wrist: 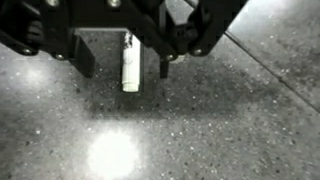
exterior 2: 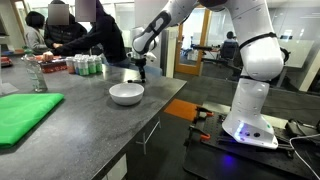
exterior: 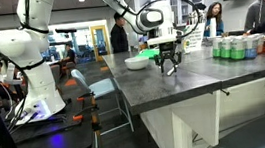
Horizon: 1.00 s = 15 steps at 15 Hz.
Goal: Move the marker to the right
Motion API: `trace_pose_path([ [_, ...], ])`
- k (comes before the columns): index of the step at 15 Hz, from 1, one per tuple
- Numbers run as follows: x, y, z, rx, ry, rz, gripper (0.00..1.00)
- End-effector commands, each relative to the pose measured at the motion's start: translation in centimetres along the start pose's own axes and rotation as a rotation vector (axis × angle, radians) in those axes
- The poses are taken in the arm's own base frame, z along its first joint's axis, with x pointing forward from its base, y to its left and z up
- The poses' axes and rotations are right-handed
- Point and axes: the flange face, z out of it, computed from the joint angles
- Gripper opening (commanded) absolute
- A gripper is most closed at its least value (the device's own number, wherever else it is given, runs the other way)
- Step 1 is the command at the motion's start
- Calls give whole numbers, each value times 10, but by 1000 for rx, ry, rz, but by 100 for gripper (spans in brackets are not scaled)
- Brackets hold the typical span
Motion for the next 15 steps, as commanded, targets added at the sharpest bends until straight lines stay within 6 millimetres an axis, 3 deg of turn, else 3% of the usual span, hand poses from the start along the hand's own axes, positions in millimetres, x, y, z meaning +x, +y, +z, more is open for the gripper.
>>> trace_pose_path([
  [1,-1,0,-13,-18,7,-2,100],
  [7,-5,0,-35,-9,34,25,100],
  [12,-15,-20,-79,-14,64,119,100],
  [15,-19,-44,-114,47,71,297,100],
])
